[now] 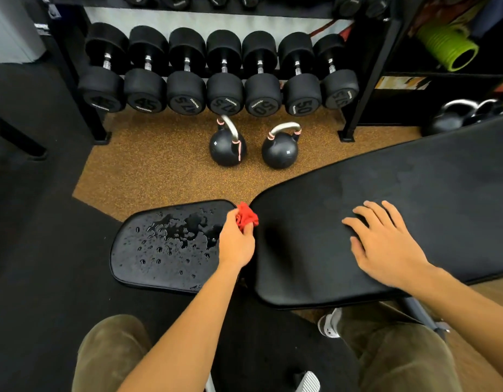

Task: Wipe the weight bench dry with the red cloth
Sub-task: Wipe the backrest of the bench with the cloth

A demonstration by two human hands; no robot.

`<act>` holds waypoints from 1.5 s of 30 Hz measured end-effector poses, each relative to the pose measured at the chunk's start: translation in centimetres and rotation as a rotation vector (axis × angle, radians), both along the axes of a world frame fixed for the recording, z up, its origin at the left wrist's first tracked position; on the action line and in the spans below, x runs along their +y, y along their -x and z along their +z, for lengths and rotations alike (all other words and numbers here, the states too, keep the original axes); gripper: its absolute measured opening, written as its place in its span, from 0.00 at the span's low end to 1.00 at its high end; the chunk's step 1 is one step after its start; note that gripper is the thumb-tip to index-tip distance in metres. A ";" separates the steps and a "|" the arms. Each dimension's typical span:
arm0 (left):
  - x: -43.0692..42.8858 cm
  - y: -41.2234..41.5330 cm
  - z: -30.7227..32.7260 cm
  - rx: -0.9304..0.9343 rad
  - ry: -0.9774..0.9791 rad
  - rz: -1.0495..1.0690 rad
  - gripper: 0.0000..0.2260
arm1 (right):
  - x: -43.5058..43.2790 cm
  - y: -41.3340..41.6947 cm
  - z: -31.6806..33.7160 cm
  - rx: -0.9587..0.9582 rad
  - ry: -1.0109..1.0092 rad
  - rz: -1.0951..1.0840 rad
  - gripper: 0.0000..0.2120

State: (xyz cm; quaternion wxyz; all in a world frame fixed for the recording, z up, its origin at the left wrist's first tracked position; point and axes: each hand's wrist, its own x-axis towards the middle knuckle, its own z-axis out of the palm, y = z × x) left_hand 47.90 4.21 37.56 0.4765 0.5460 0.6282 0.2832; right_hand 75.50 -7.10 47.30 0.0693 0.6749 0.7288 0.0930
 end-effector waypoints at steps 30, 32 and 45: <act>-3.5 -2.7 -3.9 0.198 -0.125 -0.259 0.17 | -4.6 -1.1 -0.6 0.064 -0.236 0.073 0.13; -3.3 -4.2 -4.0 0.185 -0.068 -0.213 0.26 | -4.7 -1.1 -0.7 0.066 -0.241 0.075 0.12; -0.9 -6.8 -3.9 0.176 -0.097 -0.227 0.27 | -4.7 -1.2 -0.8 0.076 -0.214 0.088 0.12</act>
